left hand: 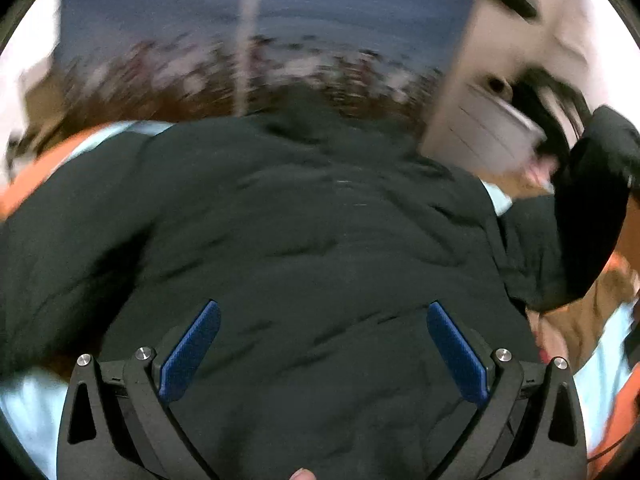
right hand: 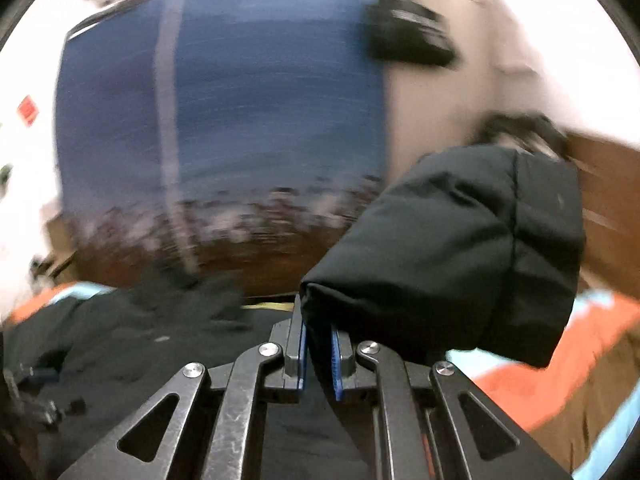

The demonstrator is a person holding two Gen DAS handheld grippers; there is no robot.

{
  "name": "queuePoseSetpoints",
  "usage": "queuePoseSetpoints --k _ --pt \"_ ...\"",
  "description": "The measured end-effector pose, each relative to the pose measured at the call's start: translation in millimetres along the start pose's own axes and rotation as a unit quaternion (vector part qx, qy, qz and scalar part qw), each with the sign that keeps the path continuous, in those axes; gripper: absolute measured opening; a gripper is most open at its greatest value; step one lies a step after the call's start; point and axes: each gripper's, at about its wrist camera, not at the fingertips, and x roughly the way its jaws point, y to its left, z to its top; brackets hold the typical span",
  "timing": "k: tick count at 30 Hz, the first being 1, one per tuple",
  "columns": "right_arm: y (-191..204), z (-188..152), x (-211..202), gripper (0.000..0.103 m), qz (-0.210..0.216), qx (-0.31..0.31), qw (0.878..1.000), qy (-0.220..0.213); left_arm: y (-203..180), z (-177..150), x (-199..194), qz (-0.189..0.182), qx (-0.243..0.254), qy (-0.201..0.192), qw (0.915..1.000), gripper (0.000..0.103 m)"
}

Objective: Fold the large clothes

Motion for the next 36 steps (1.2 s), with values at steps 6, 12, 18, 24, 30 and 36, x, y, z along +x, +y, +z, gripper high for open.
queuePoseSetpoints --k 6,12,18,24,30,36 --pt "117 -9 30 0.01 0.084 -0.107 0.991 0.015 82 -2 -50 0.009 -0.098 -0.014 0.9951 0.102" --pt "198 -53 70 0.013 0.125 -0.156 0.976 0.09 117 -10 -74 -0.003 -0.134 -0.03 0.9905 0.102" --pt "230 -94 101 0.024 0.174 -0.154 0.956 0.177 117 -11 -61 -0.036 -0.139 -0.026 0.9893 0.102" --pt "220 -111 91 0.07 0.215 -0.142 0.947 0.19 102 -8 -39 -0.059 -0.126 -0.021 0.99 0.102" --pt "154 -112 63 0.072 0.199 -0.122 0.957 0.172 87 -5 3 -0.025 -0.103 0.005 0.9944 0.102" --pt "49 -119 90 0.072 0.068 -0.006 0.979 0.192 75 -16 50 0.076 -0.052 0.049 0.9945 0.102"
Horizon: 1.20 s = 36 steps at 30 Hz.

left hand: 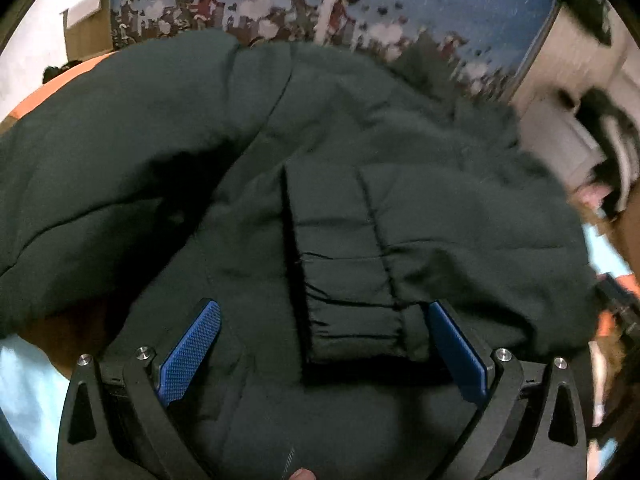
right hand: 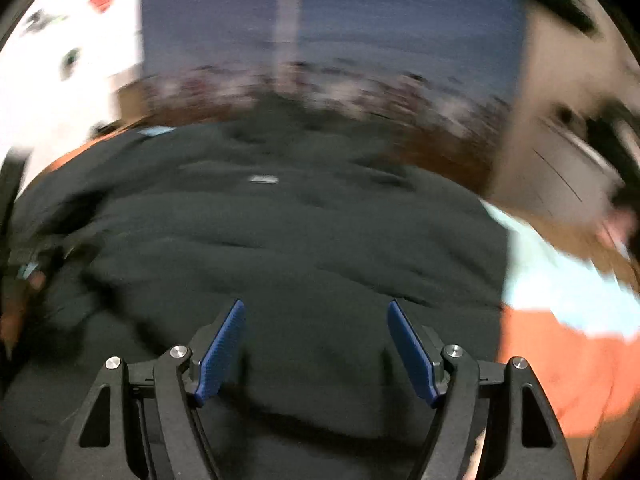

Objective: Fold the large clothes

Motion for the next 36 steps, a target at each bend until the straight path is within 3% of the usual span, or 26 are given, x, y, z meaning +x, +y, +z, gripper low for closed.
queuePoseSetpoints --k 4,9,16,20,22,25,29,32,36 --pt "-42 -9 21 0.071 0.0 0.076 0.997 0.025 -7 -8 15 0.038 0.021 0.009 0.999 0.102" --pt "-27 -18 46 0.071 -0.019 0.028 0.998 0.052 -7 -14 24 0.053 0.034 0.01 0.998 0.102" --pt "-26 -31 60 0.072 -0.027 0.022 0.998 0.05 -7 -12 25 0.053 0.036 0.005 0.998 0.102" --pt "-21 -25 52 0.073 -0.049 0.018 0.997 0.058 -5 -13 4 0.059 0.028 -0.002 0.9978 0.102" --pt "-13 -13 35 0.075 -0.046 0.026 0.998 0.035 -2 -15 -17 0.049 0.019 -0.025 0.9983 0.102" --pt "10 4 14 0.087 -0.026 0.008 1.0 -0.014 15 -22 -53 0.034 -0.002 -0.06 0.9976 0.102" --pt "67 21 12 0.088 0.025 -0.038 0.999 -0.023 52 -25 -89 0.04 -0.043 -0.086 0.9945 0.102" --pt "109 24 18 0.088 0.056 -0.069 0.996 -0.025 91 -32 -110 0.061 -0.091 -0.095 0.9895 0.102" --pt "167 27 29 0.088 0.084 -0.12 0.989 -0.025 153 -50 -134 0.105 -0.163 -0.11 0.9749 0.102"
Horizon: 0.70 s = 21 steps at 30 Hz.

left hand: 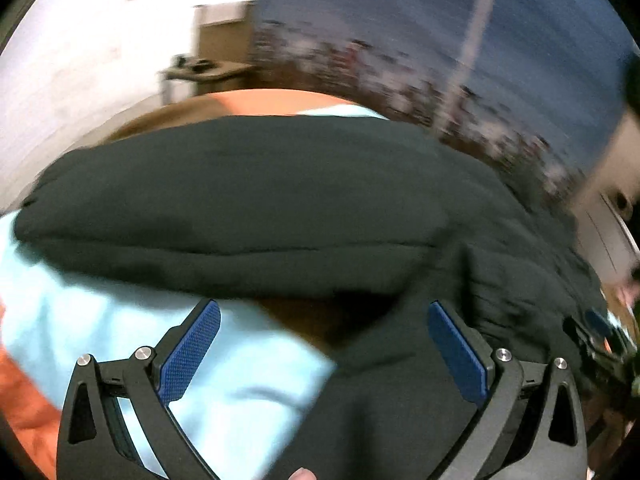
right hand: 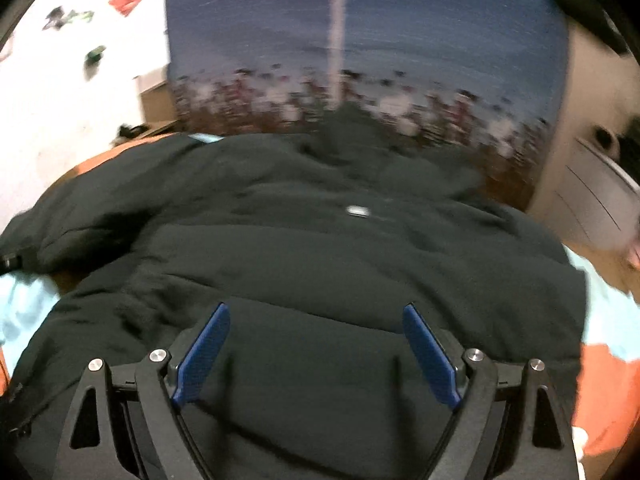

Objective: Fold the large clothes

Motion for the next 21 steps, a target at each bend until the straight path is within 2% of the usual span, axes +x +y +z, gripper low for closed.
queuePoseSetpoints --k 3,6,10,15,21 --pt "33 9 16 0.088 0.013 -0.031 0.999 0.0 57 4 -4 0.024 -0.084 0.004 0.9961 0.102" --pt "58 17 33 0.088 0.018 -0.051 0.999 0.0 110 6 -8 0.049 -0.174 0.006 0.9835 0.102" --pt "81 23 51 0.088 0.022 -0.055 0.998 0.006 161 13 -11 0.055 -0.253 -0.016 0.9657 0.102" --pt "94 20 81 0.088 0.006 -0.056 0.998 0.035 185 26 -5 0.054 -0.283 -0.035 0.957 0.102" --pt "90 6 99 0.093 0.0 -0.052 0.998 0.043 175 41 1 0.076 -0.261 -0.04 0.9616 0.101"
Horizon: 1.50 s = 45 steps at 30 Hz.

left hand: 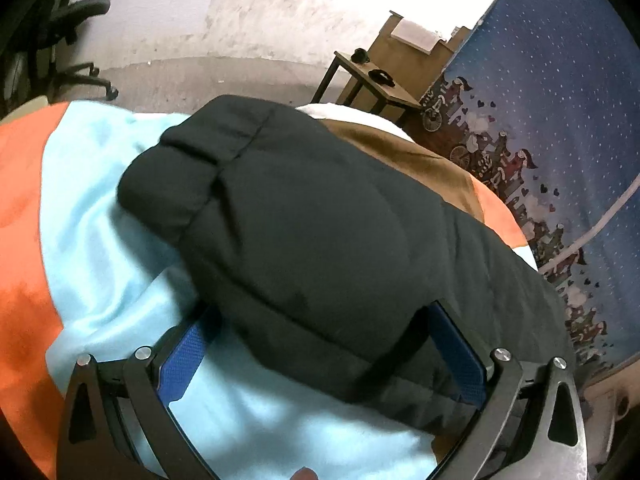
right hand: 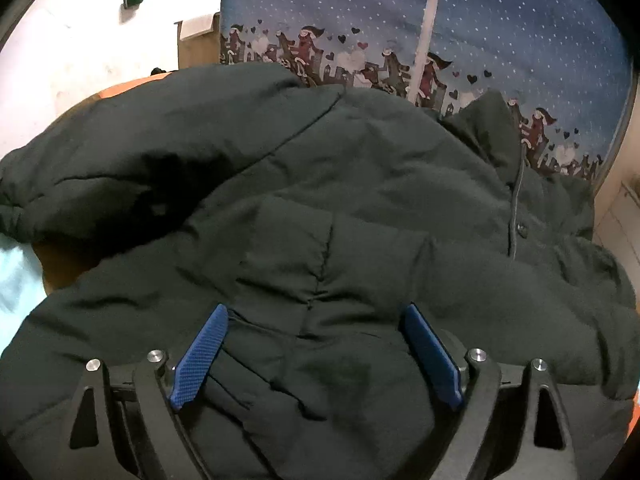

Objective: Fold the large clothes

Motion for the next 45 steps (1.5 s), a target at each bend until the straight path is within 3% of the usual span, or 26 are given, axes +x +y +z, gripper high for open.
queuePoseSetpoints --k 2,4,6,9,12,17,20,23,28,31,38,45 --pt "4 -1 3 0.096 -0.003 -0.006 1.0 0.002 -9 1 8 0.003 0.011 -0.011 0.9999 0.1" --pt "8 -3 7 0.1 -0.01 -0.017 1.0 0.006 -15 0 7 -0.001 0.023 -0.027 0.9994 0.084" --pt "11 -4 9 0.1 -0.019 -0.026 0.999 0.006 -21 0 13 0.004 0.036 -0.032 0.9988 0.049" --pt "9 -5 3 0.1 -0.009 -0.018 1.0 -0.005 -24 2 12 0.005 0.041 -0.048 0.998 0.024" --pt "0 -6 -14 0.1 0.015 0.012 0.999 -0.03 -32 6 1 -0.007 0.049 -0.074 0.996 0.012" --pt "-18 -5 -44 0.1 0.05 0.058 0.996 -0.054 -70 3 -40 -0.043 0.113 -0.145 0.982 0.008" --pt "-27 -3 -59 0.1 0.048 0.06 0.995 -0.058 -106 -4 -70 -0.087 0.166 -0.184 0.9649 0.008" --pt "-41 -6 -78 0.1 0.044 0.068 0.994 -0.067 -147 -17 -101 -0.146 0.229 -0.203 0.9407 0.008" --pt "-75 -11 -110 0.1 0.026 0.082 0.993 -0.086 -218 -53 -148 -0.239 0.328 -0.222 0.8865 0.007" --pt "-97 -14 -127 0.1 0.011 0.096 0.991 -0.095 -254 -84 -160 -0.28 0.367 -0.211 0.8617 0.007" --pt "-164 -37 -165 0.1 -0.028 0.149 0.983 -0.1 -314 -157 -158 -0.346 0.403 -0.135 0.8364 0.007" --pt "-217 -77 -188 0.1 -0.062 0.189 0.976 -0.084 -356 -244 -158 -0.387 0.451 -0.063 0.8017 0.007"
